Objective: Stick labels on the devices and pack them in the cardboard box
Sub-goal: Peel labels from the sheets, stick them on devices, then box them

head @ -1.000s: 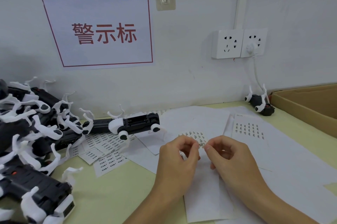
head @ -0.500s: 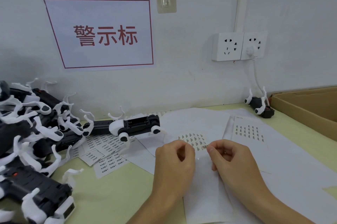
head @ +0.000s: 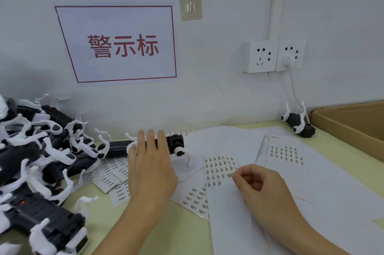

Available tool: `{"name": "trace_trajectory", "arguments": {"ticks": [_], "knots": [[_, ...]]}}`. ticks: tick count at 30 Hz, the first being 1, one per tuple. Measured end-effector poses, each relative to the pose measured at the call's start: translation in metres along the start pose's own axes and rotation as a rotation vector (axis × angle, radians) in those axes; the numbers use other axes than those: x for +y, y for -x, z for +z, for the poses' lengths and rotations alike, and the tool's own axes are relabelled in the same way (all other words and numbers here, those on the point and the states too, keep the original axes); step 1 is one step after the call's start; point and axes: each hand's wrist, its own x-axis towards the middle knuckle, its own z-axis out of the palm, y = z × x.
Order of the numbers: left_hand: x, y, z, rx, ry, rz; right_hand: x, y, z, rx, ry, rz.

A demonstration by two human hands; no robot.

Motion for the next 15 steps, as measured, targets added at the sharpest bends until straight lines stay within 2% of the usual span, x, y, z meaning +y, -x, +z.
{"name": "trace_trajectory", "arguments": {"ticks": [6,9,12,15], "knots": [[-0.021,-0.009,0.003,0.014,-0.187,-0.053,0.001,0.001,0.0,-0.007,0.006,-0.019],[-0.024,-0.011,-0.001,0.023,-0.152,-0.049,0.0,0.001,0.0,-0.008,0.0,-0.016],[-0.021,-0.015,-0.008,-0.023,0.071,-0.091,0.0,0.001,0.001,-0.007,0.001,-0.022],[-0.013,-0.02,-0.019,-0.116,0.616,-0.241,0.0,0.001,0.001,-0.006,0.003,-0.026]]}}
